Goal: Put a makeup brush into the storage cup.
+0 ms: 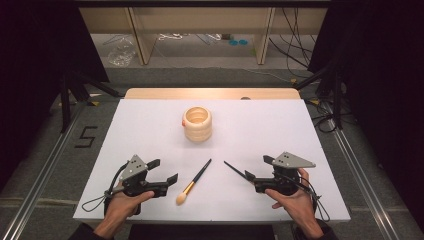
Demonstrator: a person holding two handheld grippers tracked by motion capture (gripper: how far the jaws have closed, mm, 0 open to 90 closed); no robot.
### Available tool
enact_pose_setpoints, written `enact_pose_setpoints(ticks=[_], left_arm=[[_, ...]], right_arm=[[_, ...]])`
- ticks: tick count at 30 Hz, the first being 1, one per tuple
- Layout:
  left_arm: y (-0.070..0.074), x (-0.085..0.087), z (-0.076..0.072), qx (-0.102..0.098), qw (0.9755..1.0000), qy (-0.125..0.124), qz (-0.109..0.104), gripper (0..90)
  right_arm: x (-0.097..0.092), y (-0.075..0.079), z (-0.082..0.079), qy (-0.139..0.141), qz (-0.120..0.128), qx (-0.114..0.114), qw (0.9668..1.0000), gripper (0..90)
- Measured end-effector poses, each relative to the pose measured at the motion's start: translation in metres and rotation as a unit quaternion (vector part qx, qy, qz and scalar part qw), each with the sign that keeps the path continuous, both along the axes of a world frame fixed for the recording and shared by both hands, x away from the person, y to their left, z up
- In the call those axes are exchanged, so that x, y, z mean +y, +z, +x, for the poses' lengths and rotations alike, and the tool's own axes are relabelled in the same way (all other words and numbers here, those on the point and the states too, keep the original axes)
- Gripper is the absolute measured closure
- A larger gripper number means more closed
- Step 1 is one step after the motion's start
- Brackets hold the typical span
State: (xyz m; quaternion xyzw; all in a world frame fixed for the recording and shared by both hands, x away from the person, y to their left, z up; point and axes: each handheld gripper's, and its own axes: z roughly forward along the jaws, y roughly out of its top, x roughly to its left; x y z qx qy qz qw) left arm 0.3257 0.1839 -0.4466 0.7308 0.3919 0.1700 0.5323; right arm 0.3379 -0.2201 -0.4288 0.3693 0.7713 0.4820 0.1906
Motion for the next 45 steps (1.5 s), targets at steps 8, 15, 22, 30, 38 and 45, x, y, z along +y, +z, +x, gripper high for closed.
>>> enact_pose_setpoints(ticks=[8,15,22,30,38,45], left_arm=[[0.000,-0.001,0.000,0.000,1.0000,0.000,0.000,16.3],[0.001,-0.001,0.000,-0.007,0.9999,-0.007,0.007,16.2],[0.001,-0.001,0.000,-0.008,0.9999,-0.008,0.007,16.2],[0.001,-0.002,-0.001,-0.002,1.0000,-0.001,0.002,16.2],[0.001,-0.002,-0.001,-0.002,1.0000,-0.001,0.003,16.3],[0.001,-0.002,-0.001,0.000,1.0000,-0.002,0.004,16.2]], right_arm=[[0.005,0.004,0.006,0.013,-0.039,0.007,0.9991,18.7],[0.010,0.007,0.014,0.028,-0.062,0.008,0.9976,21.0],[0.021,0.005,0.023,0.068,-0.105,0.029,0.9917,22.9],[0.036,0.002,0.035,0.078,-0.159,0.054,0.9828,26.5],[0.044,0.004,0.050,0.090,-0.204,0.102,0.9694,34.4],[0.047,0.001,0.061,0.106,-0.250,0.134,0.9529,44.2]])
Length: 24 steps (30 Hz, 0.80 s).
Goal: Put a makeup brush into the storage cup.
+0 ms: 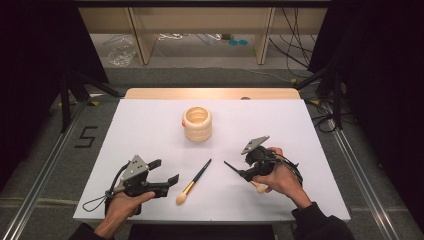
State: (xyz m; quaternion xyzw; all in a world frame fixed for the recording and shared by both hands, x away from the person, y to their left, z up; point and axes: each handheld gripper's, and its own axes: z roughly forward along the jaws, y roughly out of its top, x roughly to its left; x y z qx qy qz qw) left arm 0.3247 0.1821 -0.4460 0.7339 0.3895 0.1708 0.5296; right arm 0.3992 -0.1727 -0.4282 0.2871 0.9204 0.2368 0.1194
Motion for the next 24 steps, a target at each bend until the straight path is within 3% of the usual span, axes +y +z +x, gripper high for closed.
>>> enact_pose_setpoints(ticks=[10,11,16,24], left_arm=[[-0.001,0.000,0.001,-0.001,1.0000,-0.006,-0.003,16.3],[-0.001,0.000,0.001,-0.002,1.0000,-0.005,-0.003,16.3],[-0.001,0.000,0.001,-0.001,1.0000,-0.006,-0.002,16.3],[-0.001,0.000,0.001,0.000,1.0000,-0.004,-0.001,16.2]], right_arm=[[0.006,-0.009,0.006,0.017,-0.052,0.045,0.9975,56.7],[0.007,-0.011,0.008,0.025,-0.066,0.053,0.9961,58.9],[0.008,-0.016,0.010,0.029,-0.089,0.073,0.9929,64.0],[0.008,-0.020,0.014,0.032,-0.103,0.095,0.9896,70.9]])
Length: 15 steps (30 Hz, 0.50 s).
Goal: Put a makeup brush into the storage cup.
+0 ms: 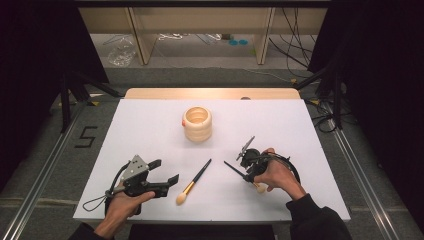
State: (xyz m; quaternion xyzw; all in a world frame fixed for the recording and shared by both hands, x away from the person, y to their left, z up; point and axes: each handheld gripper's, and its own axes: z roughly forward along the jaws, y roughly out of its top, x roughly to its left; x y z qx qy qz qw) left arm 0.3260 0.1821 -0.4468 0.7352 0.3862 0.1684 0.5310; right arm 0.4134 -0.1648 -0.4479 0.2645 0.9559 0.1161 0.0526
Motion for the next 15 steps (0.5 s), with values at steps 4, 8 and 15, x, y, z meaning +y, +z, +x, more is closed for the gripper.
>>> enact_pose_setpoints(ticks=[4,8,15], left_arm=[[0.0001,0.0001,0.0000,0.000,1.0000,0.000,0.000,16.2],[0.0001,0.0000,-0.0001,0.001,1.0000,0.001,0.001,16.3],[0.0003,0.0007,0.0003,-0.001,1.0000,-0.003,0.008,16.2]], right_arm=[[0.0032,-0.0030,0.0020,0.002,-0.012,0.016,0.9998,73.2],[0.0043,-0.0044,0.0029,0.002,-0.023,0.022,0.9995,75.4],[0.0042,-0.0046,0.0082,0.009,-0.028,0.030,0.9991,81.2]])
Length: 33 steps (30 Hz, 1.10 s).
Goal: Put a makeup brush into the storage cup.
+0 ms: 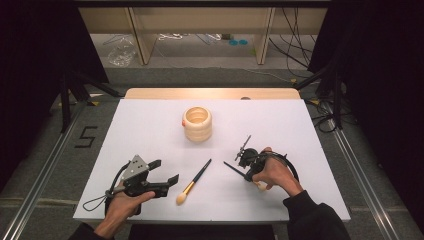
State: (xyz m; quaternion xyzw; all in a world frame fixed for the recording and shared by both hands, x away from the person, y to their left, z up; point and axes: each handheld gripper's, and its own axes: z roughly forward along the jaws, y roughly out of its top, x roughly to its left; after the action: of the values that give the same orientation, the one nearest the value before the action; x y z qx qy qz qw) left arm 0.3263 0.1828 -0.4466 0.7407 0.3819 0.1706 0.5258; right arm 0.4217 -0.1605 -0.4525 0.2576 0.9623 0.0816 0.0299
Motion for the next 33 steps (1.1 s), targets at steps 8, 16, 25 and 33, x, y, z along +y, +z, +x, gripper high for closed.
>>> enact_pose_setpoints(ticks=[8,16,25,33], left_arm=[[-0.0001,0.0002,0.0001,0.001,1.0000,0.001,0.001,16.3],[0.0001,0.0004,-0.0002,0.001,1.0000,0.001,-0.001,16.4],[0.0002,0.0006,0.0001,0.000,1.0000,0.000,0.001,16.3],[0.0002,0.0003,0.0000,0.000,1.0000,0.000,0.000,16.4]], right_arm=[[0.0052,-0.0004,0.0078,-0.001,-0.017,0.023,0.9996,81.9],[0.0074,-0.0002,0.0081,-0.001,-0.022,0.025,0.9994,83.1],[0.0050,0.0025,0.0068,0.023,-0.012,0.014,0.9996,83.2],[0.0033,0.0091,0.0060,0.023,-0.001,0.006,0.9997,83.3]])
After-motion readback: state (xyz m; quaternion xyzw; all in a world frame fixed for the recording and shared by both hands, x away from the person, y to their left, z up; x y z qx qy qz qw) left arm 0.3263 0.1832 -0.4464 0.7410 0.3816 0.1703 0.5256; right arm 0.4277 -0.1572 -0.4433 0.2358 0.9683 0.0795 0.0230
